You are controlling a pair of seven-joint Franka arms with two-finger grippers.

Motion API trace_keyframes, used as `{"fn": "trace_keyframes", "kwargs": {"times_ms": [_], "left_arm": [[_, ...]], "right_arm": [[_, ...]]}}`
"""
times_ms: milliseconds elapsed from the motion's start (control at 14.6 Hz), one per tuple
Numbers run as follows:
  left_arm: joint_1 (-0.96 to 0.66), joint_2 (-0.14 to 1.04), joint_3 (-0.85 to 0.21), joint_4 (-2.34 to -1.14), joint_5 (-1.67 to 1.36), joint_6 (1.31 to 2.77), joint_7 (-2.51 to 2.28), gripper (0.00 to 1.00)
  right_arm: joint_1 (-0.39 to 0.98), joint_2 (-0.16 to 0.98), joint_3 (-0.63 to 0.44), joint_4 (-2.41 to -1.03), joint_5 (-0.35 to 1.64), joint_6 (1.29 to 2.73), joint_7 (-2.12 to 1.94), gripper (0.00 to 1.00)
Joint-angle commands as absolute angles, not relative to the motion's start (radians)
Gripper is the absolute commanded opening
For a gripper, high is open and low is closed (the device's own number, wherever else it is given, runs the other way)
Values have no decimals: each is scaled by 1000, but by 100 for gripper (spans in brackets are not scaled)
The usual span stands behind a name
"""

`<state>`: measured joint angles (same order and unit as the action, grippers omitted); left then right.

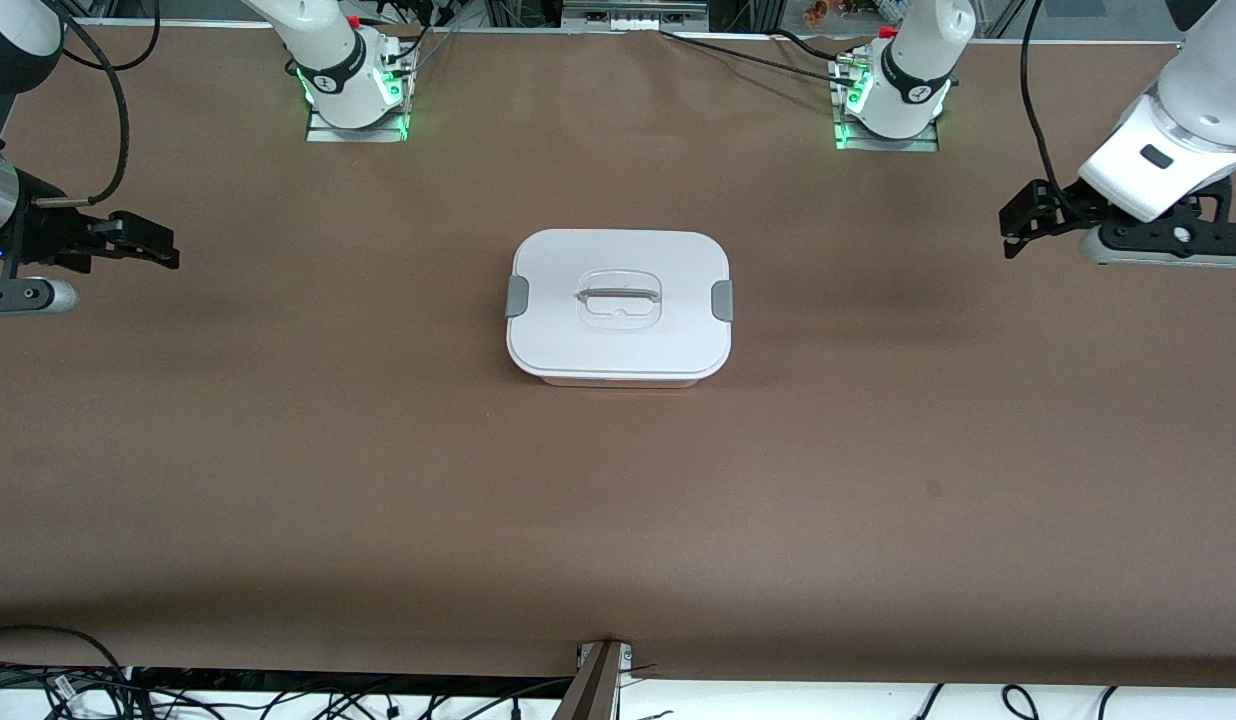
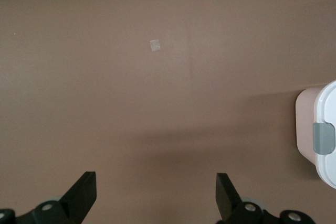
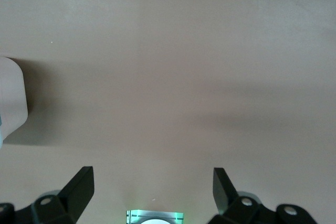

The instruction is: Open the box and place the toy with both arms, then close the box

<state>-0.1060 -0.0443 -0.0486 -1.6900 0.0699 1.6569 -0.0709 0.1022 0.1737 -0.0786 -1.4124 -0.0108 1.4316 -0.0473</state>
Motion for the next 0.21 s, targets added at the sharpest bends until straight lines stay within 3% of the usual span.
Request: {"fn": "trace_keyframes", "kwargs": {"times_ms": [0,137], "left_arm": [[-107,-54,-55,-1697,66,1663,-75,100],[-107,-52,-63,-1697,63,1661,-71,100]], "right_arm": [[104,184,-83,-1385,0,1427,-58,100],[104,186,-84,-1382,0,1428,-60,100]]}}
